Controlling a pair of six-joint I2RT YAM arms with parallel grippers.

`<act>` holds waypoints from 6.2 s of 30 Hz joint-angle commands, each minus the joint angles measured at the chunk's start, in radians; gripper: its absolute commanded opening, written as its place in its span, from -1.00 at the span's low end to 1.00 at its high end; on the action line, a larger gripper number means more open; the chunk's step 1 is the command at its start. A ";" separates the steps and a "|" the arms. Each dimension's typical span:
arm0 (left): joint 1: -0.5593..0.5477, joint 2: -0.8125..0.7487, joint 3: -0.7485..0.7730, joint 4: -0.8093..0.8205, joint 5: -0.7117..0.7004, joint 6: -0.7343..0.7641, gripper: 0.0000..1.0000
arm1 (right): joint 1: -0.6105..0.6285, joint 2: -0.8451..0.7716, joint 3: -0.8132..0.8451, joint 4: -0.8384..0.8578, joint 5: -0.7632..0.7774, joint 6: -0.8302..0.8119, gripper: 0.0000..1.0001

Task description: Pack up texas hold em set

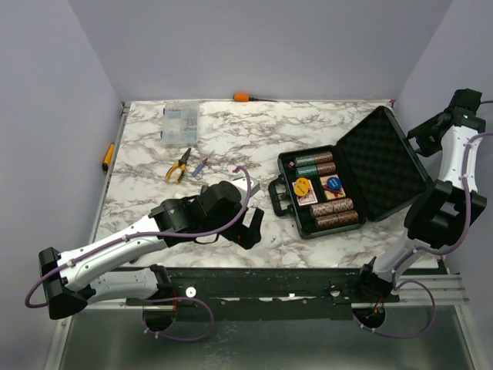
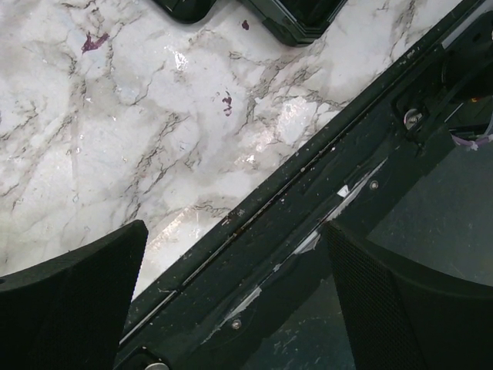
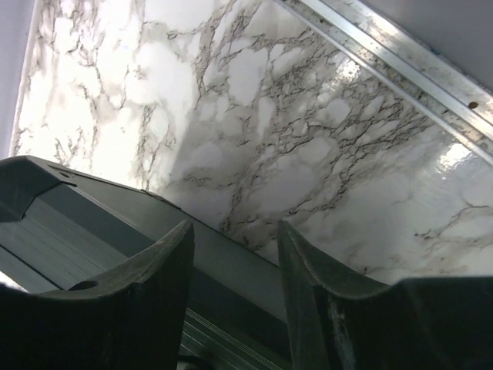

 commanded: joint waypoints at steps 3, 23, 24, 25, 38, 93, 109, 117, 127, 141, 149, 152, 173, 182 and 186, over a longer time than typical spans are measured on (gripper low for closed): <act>0.008 -0.022 -0.032 0.025 0.043 -0.004 0.93 | 0.000 -0.033 -0.049 -0.031 -0.182 0.039 -0.09; 0.009 -0.086 -0.109 0.040 -0.014 -0.134 0.94 | 0.267 -0.216 -0.224 -0.015 -0.317 0.082 -0.17; 0.009 -0.093 -0.115 0.041 -0.015 -0.148 0.94 | 0.277 -0.224 -0.233 -0.013 -0.322 0.083 -0.17; 0.009 -0.099 -0.120 0.040 -0.018 -0.158 0.94 | 0.283 -0.230 -0.239 -0.011 -0.327 0.085 -0.17; 0.009 -0.238 -0.236 0.043 -0.058 -0.315 0.95 | 0.424 -0.376 -0.347 0.050 -0.447 0.108 -0.12; 0.399 0.481 -0.126 0.509 0.403 -0.338 -0.38 | 0.708 -0.200 -0.749 0.347 -0.191 0.054 -0.68; 0.448 0.711 0.051 0.507 0.446 -0.321 -0.76 | 0.707 -0.164 -0.813 0.337 -0.159 -0.010 -0.70; 0.450 0.787 0.112 0.519 0.442 -0.338 -0.83 | 0.707 -0.161 -0.811 0.317 -0.172 -0.026 -0.71; 0.452 0.881 0.194 0.517 0.434 -0.340 -0.99 | 0.707 -0.153 -0.821 0.316 -0.183 -0.042 -0.71; 0.451 0.921 0.230 0.519 0.445 -0.361 -1.00 | 0.707 -0.136 -0.818 0.312 -0.195 -0.063 -0.73; 0.448 0.929 0.238 0.528 0.469 -0.367 -1.00 | 0.708 -0.132 -0.823 0.315 -0.202 -0.064 -0.74; 0.447 0.931 0.241 0.540 0.491 -0.373 -1.00 | 0.707 -0.132 -0.826 0.315 -0.207 -0.066 -0.74; 0.406 0.902 0.299 0.565 0.540 -0.422 -1.00 | 0.708 -0.138 -0.831 0.318 -0.218 -0.067 -0.79; 0.392 0.912 0.324 0.569 0.548 -0.436 -1.00 | 0.708 -0.139 -0.830 0.320 -0.221 -0.071 -0.80; 0.390 0.919 0.331 0.568 0.551 -0.436 -1.00 | 0.707 -0.135 -0.830 0.320 -0.222 -0.073 -0.80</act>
